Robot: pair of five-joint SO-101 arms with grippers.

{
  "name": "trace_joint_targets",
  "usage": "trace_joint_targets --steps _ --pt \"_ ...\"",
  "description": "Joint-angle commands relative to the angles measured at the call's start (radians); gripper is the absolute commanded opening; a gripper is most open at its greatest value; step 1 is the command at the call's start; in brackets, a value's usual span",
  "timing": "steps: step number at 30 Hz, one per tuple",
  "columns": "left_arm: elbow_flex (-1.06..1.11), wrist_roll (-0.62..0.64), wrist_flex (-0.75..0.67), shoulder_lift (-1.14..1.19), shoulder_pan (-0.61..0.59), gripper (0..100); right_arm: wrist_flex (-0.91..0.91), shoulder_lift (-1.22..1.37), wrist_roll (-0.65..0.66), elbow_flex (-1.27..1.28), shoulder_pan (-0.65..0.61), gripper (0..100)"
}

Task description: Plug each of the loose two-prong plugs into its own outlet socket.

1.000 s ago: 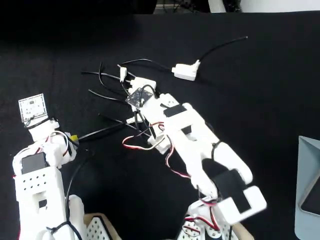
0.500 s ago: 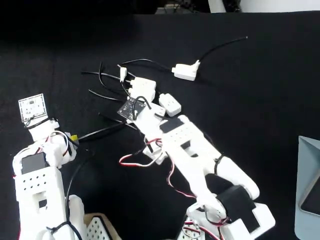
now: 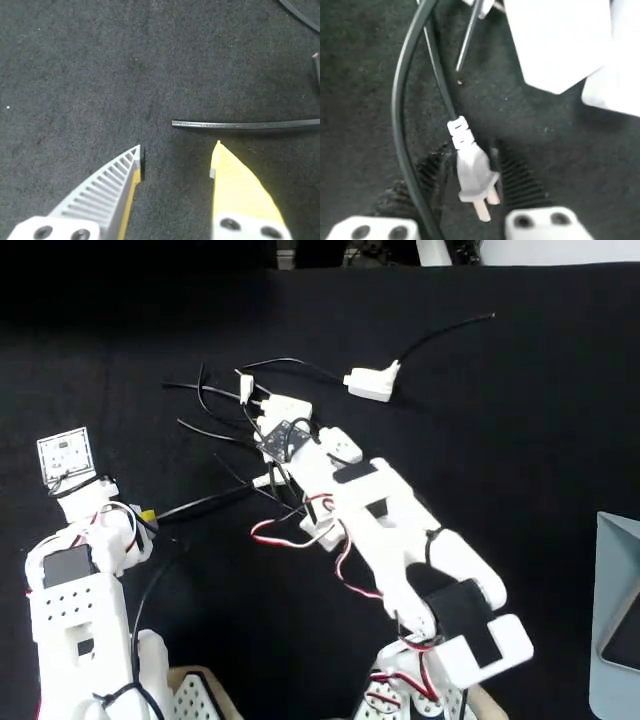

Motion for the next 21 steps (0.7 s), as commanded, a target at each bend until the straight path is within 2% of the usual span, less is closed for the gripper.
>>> trace_joint_targets --steps 1,10,15,21 --pt "-0.008 0.005 -0.023 -0.009 -0.007 23 -0.006 -0.004 0.009 -0.028 0.006 1.9" --pt "-0.008 0.005 -0.023 -0.009 -0.007 23 0.015 -0.004 0.006 -0.033 0.005 1.7" --pt "-0.008 0.005 -0.023 -0.009 -0.007 23 0.167 -0.004 0.005 -0.087 0.006 12.0" --pt "-0.008 0.005 -0.023 -0.009 -0.007 23 0.199 0.005 0.011 -0.125 0.006 9.1"
